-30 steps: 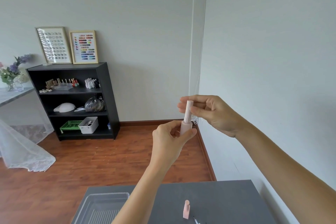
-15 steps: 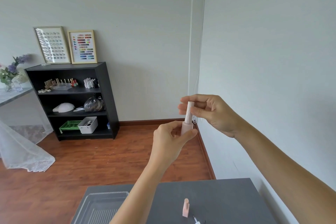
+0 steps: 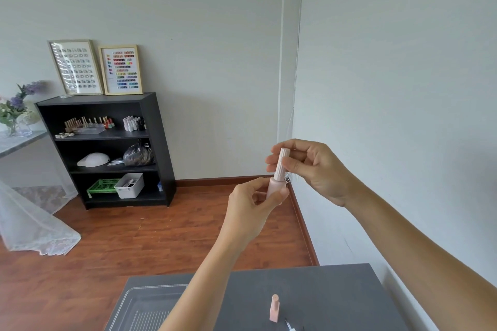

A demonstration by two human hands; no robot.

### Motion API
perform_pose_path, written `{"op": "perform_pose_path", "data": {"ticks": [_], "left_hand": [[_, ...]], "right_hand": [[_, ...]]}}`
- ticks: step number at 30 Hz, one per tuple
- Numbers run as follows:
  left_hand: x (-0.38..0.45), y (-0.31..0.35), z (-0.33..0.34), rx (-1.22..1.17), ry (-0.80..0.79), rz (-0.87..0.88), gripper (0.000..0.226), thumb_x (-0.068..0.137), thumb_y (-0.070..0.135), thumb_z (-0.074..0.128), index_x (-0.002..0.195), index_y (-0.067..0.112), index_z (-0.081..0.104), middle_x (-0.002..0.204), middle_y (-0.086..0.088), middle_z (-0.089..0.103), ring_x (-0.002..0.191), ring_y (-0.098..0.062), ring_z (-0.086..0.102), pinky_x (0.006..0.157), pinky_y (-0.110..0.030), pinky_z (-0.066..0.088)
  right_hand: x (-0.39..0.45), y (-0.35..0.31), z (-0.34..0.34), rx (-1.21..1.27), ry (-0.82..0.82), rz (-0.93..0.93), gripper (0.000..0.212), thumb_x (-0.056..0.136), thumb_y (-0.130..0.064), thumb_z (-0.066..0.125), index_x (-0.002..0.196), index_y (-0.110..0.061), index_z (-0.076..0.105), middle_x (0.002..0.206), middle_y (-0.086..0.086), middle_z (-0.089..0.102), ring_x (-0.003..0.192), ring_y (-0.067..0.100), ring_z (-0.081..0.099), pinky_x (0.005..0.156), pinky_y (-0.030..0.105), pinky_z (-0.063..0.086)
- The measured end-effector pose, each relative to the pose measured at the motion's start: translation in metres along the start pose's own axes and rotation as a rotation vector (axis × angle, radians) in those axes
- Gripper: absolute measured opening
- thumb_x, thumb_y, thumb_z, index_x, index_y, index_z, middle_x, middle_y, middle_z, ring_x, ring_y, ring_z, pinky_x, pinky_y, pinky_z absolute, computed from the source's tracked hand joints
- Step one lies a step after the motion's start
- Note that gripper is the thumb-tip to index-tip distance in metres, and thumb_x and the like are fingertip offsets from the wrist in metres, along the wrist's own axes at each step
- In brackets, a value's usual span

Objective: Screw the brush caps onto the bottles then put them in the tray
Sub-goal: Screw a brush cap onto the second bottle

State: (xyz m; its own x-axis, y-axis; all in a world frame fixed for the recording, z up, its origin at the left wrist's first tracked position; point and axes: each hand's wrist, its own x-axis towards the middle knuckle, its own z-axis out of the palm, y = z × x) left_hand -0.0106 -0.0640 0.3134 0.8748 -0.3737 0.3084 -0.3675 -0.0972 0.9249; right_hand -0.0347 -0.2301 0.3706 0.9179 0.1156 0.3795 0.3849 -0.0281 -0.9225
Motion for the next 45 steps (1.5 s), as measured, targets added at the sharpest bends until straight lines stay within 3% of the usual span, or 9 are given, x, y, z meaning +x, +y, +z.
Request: {"op": "perform_pose_path", "data": {"ticks": [5,10,14,25,31,36,40,42,45], "left_hand": [[0.0,-0.004,0.008,0.019,0.07,0.035,0.012,0.086,0.043,0.072,0.093,0.034,0.074,0.079,-0.005,0.073,0.065,-0.023,0.059,0.063,-0.037,0.05],[-0.001,-0.013,0.014,0.034,0.176,0.038,0.012,0.085,0.037,0.074,0.092,0.027,0.076,0.065,0.006,0.066,0.051,0.0,0.048,0.052,-0.012,0.038],[-0.005,-0.023,0.014,0.061,0.233,0.02,0.013,0.086,0.036,0.074,0.091,0.024,0.076,0.074,0.001,0.07,0.057,-0.002,0.051,0.057,-0.014,0.04],[-0.035,-0.094,-0.029,0.149,0.014,-0.177,0.019,0.081,0.04,0.077,0.098,0.033,0.073,0.079,0.008,0.076,0.063,-0.001,0.061,0.054,-0.01,0.045],[-0.067,-0.165,-0.05,0.324,-0.097,-0.412,0.064,0.076,0.033,0.084,0.135,0.022,0.059,0.116,0.004,0.068,0.104,-0.01,0.065,0.082,-0.015,0.048],[-0.106,-0.223,-0.052,0.485,-0.141,-0.605,0.067,0.082,0.02,0.078,0.143,0.015,0.05,0.137,-0.008,0.058,0.128,-0.02,0.053,0.101,-0.025,0.038],[-0.13,-0.255,-0.046,0.565,-0.186,-0.715,0.064,0.085,0.011,0.071,0.144,0.011,0.046,0.144,-0.013,0.049,0.131,-0.026,0.049,0.104,-0.028,0.036],[-0.138,-0.268,-0.043,0.592,-0.185,-0.755,0.062,0.085,0.007,0.068,0.144,0.01,0.047,0.143,-0.014,0.05,0.131,-0.028,0.048,0.103,-0.029,0.037],[-0.146,-0.282,-0.038,0.602,-0.164,-0.798,0.059,0.085,0.001,0.065,0.141,0.009,0.05,0.139,-0.013,0.055,0.128,-0.028,0.051,0.101,-0.031,0.041]], "right_hand": [[0.002,0.003,0.007,-0.052,0.124,-0.055,0.013,0.088,-0.007,0.067,0.099,-0.012,0.07,0.085,0.006,0.078,0.077,0.02,0.076,0.072,0.022,0.057],[0.003,0.014,0.016,-0.18,0.212,-0.074,0.016,0.089,-0.007,0.069,0.094,-0.023,0.072,0.082,0.003,0.079,0.078,0.019,0.076,0.075,0.029,0.06],[0.004,0.028,0.025,-0.276,0.264,-0.068,0.011,0.089,-0.01,0.069,0.098,-0.016,0.071,0.081,0.006,0.079,0.078,0.019,0.077,0.081,0.035,0.061],[-0.015,0.099,0.053,-0.313,0.116,0.154,0.01,0.087,-0.022,0.073,0.095,-0.018,0.069,0.091,-0.004,0.079,0.092,0.008,0.075,0.09,0.03,0.056],[-0.041,0.171,0.074,-0.453,0.11,0.329,0.007,0.085,-0.02,0.075,0.089,-0.016,0.071,0.079,-0.006,0.079,0.079,0.008,0.073,0.081,0.027,0.056],[-0.062,0.219,0.085,-0.563,0.045,0.533,0.006,0.082,-0.01,0.074,0.086,-0.014,0.072,0.074,-0.004,0.076,0.068,0.006,0.068,0.06,0.022,0.05],[-0.074,0.25,0.089,-0.627,-0.031,0.643,0.01,0.083,-0.003,0.066,0.09,-0.009,0.07,0.081,0.006,0.074,0.062,0.029,0.067,0.035,0.022,0.045],[-0.077,0.264,0.092,-0.654,-0.052,0.664,0.014,0.082,0.0,0.064,0.093,-0.005,0.07,0.086,0.011,0.074,0.072,0.034,0.068,0.036,0.012,0.042],[-0.082,0.281,0.097,-0.7,-0.094,0.686,0.018,0.084,0.003,0.059,0.097,-0.001,0.071,0.087,0.015,0.074,0.086,0.032,0.065,0.054,0.015,0.044]]}}
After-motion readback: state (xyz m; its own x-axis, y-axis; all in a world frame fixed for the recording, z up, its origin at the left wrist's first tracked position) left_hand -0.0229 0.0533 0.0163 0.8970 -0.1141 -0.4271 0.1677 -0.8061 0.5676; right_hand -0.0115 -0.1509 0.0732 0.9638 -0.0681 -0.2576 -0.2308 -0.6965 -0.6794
